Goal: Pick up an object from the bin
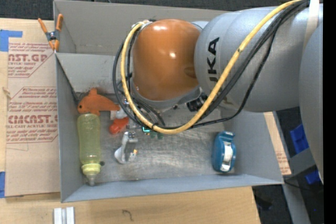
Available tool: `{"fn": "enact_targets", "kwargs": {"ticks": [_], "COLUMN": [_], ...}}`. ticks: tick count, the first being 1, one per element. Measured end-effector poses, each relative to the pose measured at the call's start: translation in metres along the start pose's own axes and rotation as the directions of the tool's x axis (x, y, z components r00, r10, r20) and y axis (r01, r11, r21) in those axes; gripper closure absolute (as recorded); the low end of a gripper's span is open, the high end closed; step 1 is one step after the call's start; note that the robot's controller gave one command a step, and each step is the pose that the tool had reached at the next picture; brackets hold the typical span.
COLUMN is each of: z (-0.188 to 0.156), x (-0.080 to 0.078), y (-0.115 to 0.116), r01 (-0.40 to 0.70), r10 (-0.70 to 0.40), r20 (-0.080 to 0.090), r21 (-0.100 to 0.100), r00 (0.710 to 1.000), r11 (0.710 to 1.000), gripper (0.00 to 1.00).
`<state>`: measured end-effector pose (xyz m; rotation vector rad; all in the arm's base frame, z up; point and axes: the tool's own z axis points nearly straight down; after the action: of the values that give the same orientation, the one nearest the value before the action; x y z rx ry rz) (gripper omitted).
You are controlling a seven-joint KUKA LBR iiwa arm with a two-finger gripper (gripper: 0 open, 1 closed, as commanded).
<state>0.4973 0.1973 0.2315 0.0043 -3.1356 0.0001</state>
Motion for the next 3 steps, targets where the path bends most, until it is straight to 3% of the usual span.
{"fn": "enact_targets", "kwargs": {"ticks": [1,2,3], "z": [-0.003,0.039,0.067], "x": [-0.002,-0.004,-0.004], "y": [-0.001,-0.014,-0.039], "r01": [-0.002,0.128,0.412], "r10": [0.002,-0.128,-0.412], "r20": [0.007,0.01,0.007], "r21": [-0.001,-0.001,0.002], "r00": [1.0,0.992,0.911], "r11": [1.0,0.992,0.911], "gripper": [0.0,0.0,0.0]}}
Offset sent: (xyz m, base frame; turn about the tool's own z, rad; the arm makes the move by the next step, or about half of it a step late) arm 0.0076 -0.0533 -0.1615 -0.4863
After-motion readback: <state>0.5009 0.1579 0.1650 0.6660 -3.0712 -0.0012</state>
